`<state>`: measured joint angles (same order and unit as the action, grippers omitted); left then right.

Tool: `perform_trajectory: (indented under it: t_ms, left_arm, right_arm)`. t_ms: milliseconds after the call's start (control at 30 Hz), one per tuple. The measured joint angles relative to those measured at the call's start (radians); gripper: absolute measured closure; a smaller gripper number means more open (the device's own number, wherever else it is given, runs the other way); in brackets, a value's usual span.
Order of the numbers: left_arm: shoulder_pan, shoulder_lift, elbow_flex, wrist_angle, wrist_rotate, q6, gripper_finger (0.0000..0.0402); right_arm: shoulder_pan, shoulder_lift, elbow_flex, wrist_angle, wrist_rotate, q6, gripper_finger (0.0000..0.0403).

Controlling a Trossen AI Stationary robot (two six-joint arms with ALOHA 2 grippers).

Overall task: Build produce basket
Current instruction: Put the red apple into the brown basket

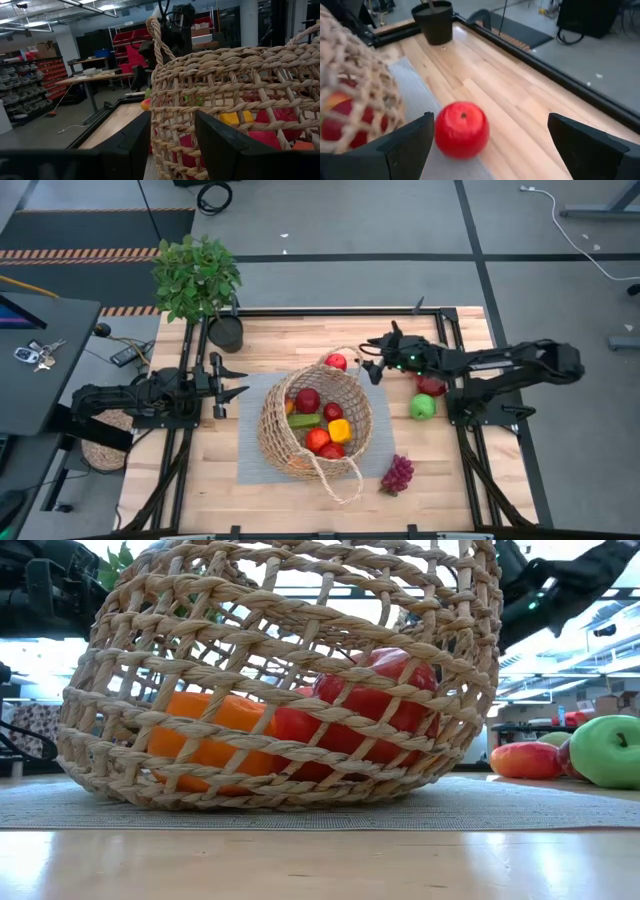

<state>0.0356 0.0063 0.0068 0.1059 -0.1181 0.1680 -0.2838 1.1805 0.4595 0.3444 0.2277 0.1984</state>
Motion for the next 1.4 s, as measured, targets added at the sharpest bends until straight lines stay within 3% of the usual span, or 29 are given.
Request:
perform_trajectory:
  t_ms: [167, 433, 1033, 1400]
  left_arm:
    - [0.0, 0.0, 0.0, 0.0, 0.0, 0.0, 0.0241]
    - [0.0, 0.0, 0.0, 0.0, 0.0, 0.0, 0.0241]
    - [0.0, 0.0, 0.0, 0.0, 0.0, 0.0, 0.0241]
    - [0.0, 0.0, 0.0, 0.0, 0.0, 0.0, 0.0241]
  right_arm:
    - [-0.002, 0.142, 0.0, 0.206, -0.068, -0.07, 0.0005]
    - [-0.033, 0.269, 0.002, 0.327, -0.151, -0.072, 0.0004]
    - [-0.02, 0.582, 0.211, 0.34, -0.23, -0.123, 0.0004]
    - [-0.021, 0.619, 0.212, 0.322, -0.224, -0.149, 0.0005]
